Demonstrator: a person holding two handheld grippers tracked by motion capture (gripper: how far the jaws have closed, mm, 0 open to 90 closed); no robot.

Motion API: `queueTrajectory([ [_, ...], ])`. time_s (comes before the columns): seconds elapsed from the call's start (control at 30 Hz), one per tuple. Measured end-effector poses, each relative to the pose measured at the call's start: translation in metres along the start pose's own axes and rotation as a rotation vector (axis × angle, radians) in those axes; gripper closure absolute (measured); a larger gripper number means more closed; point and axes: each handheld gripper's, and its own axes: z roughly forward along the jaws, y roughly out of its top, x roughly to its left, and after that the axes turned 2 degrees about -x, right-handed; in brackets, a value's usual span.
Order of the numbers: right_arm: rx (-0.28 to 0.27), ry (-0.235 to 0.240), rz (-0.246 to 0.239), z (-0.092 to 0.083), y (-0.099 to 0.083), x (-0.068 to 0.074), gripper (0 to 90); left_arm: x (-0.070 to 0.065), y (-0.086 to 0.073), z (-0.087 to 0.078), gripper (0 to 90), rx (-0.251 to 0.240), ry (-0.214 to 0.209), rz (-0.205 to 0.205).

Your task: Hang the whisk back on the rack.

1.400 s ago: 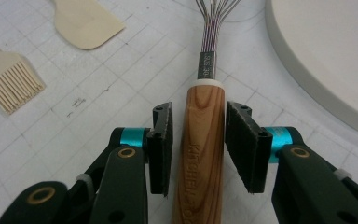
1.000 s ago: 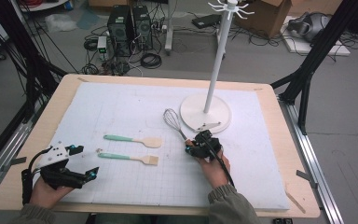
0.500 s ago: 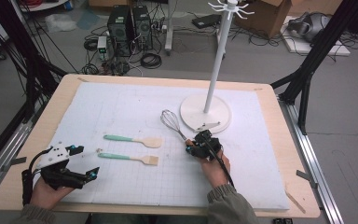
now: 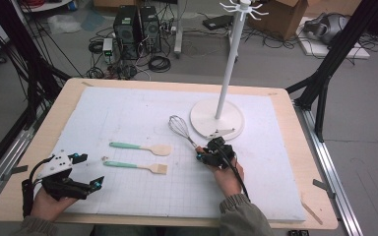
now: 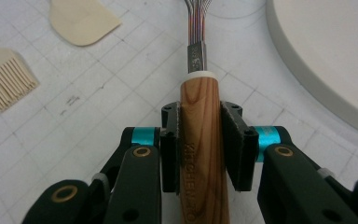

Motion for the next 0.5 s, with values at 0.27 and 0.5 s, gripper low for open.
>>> queueTrajectory([
  [0.27,-0.024,0.014,-0.007,-0.0057,0.0010,0.0009,70.6,-0.0004,0.0003,0.0000,1.7,0.001,-0.001,0.004],
  [0.5,-0.035,0.048,-0.022,-0.0092,0.0019,0.0030,70.5,-0.0013,0.0013,0.0003,1.7,-0.008,-0.005,0.009],
])
